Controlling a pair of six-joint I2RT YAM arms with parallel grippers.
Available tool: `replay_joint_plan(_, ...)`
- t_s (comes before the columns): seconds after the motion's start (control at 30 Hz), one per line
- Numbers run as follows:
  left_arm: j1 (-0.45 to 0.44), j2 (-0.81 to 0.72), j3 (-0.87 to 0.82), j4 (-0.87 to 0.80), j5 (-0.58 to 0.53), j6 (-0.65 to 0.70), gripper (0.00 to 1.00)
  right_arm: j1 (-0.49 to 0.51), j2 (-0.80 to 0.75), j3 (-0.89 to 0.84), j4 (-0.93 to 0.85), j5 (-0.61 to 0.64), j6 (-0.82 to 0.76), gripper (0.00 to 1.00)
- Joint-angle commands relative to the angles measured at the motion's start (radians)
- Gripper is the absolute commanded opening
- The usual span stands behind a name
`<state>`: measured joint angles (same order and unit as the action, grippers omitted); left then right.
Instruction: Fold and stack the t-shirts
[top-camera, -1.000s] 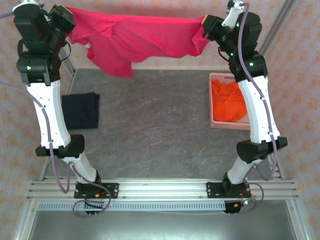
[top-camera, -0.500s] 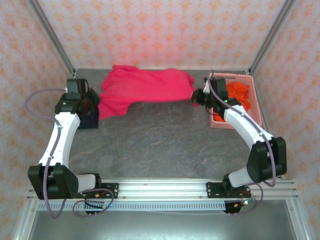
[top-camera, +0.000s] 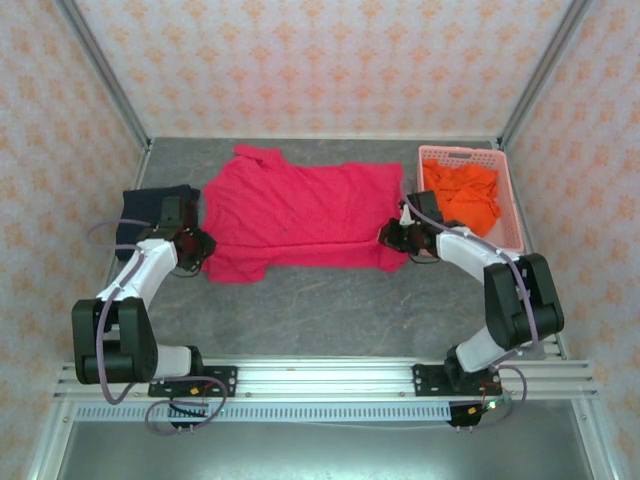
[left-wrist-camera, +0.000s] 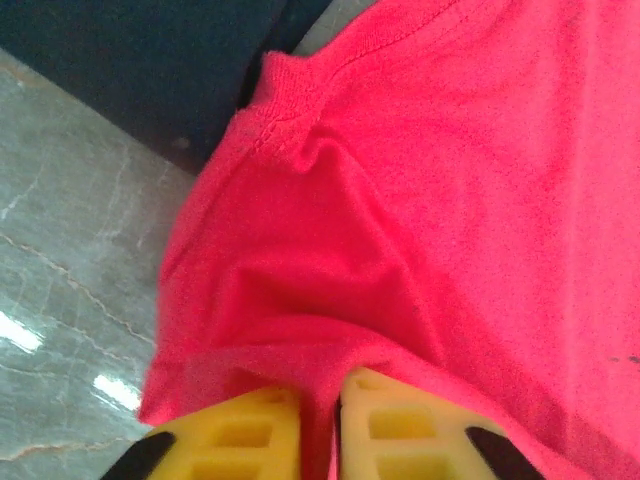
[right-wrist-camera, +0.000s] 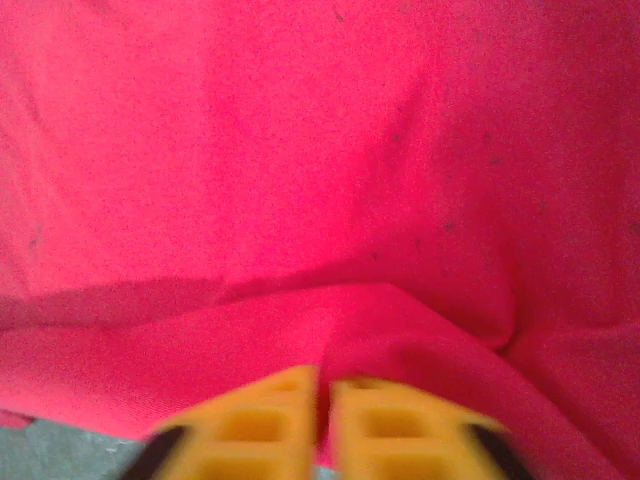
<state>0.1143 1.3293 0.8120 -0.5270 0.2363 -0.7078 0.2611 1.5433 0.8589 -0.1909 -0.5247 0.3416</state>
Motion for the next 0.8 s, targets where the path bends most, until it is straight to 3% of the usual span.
replay_joint_plan(0.0,0.011,-0.074,-0.001,-0.017,-0.029,0.013,0.74,0.003,-0.086,-0.002,-0.003,-0.011,-0.024,0.61)
replay_joint_plan(0.1,0.011,-0.170,0.050,-0.122,-0.105,0.047,0.99,0.003,-0.189,0.010,-0.041,0.041,-0.042,0.70)
replay_joint_plan(0.23,0.010,-0.293,0.128,-0.208,-0.180,0.081,1.00,0.002,-0.267,0.045,-0.123,0.144,-0.063,0.71)
replay_joint_plan(0.33,-0.013,-0.268,0.172,-0.274,-0.128,0.089,1.00,0.005,-0.282,0.069,-0.220,0.229,-0.027,0.71)
replay_joint_plan(0.47,-0.080,-0.273,0.114,-0.390,-0.213,0.057,1.00,0.061,-0.322,0.016,-0.235,0.295,0.090,0.68)
replay_joint_plan(0.63,-0.112,-0.340,-0.103,-0.314,-0.147,-0.009,0.97,0.106,-0.317,-0.085,-0.151,0.294,0.173,0.67)
replay_joint_plan(0.77,-0.127,-0.295,-0.212,-0.165,-0.059,-0.042,0.97,0.108,-0.295,-0.115,-0.101,0.283,0.186,0.66)
